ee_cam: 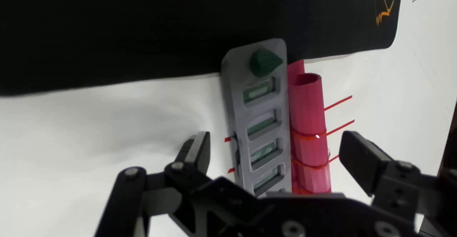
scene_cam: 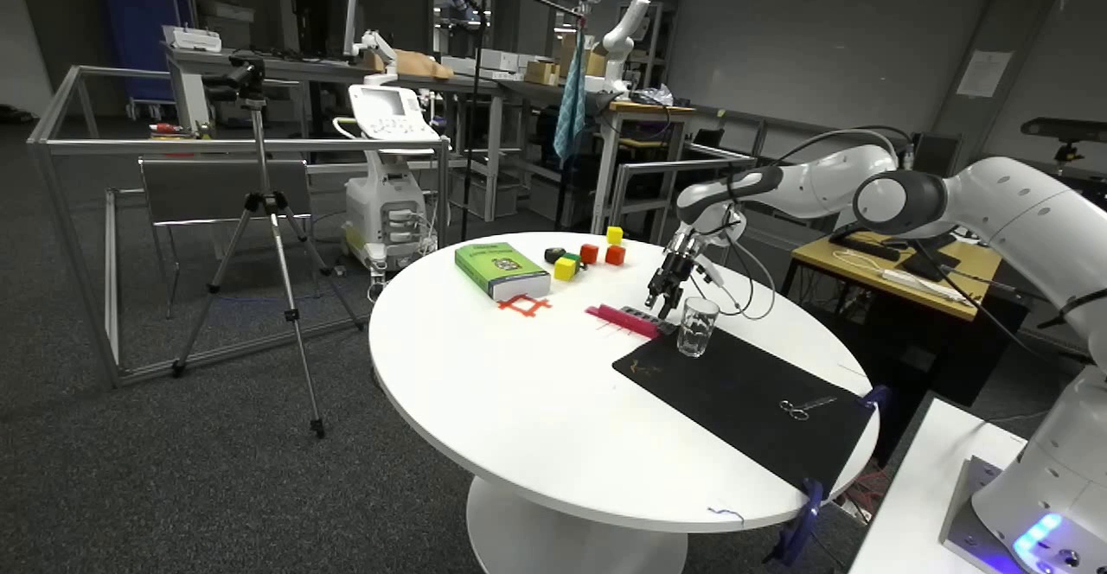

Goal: Lift the black object from the table and put it in the glass cup

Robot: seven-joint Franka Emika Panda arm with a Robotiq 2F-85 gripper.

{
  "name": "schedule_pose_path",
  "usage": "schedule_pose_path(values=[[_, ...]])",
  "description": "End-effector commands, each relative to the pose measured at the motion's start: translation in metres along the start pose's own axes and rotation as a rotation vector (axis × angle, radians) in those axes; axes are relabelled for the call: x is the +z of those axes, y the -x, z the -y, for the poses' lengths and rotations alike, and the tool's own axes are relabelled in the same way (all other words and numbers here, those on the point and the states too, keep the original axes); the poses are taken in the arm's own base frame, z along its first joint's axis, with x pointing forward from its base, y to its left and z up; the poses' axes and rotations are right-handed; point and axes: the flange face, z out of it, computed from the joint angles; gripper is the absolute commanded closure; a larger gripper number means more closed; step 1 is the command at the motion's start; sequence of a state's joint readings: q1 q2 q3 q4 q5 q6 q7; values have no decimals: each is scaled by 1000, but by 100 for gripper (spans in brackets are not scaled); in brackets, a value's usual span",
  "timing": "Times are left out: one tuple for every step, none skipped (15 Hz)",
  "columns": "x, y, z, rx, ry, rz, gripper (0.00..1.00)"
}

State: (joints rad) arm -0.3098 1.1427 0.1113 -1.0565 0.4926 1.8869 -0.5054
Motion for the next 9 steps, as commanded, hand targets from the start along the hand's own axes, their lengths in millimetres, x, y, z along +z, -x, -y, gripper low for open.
schedule_pose_path(values=[[8,3,2,4,-5,16,0],[10,3,2,4,-4,19,0],[12,4,3,6,-3,25,0],[13,4,4,5,-3,27,0],[15,4,4,4,-1,31,0],[17,5,5,6,1,36,0],[18,5,5,5,1,38,0],[19,6,5,7,3,41,0],[20,6,5,6,4,43,0]])
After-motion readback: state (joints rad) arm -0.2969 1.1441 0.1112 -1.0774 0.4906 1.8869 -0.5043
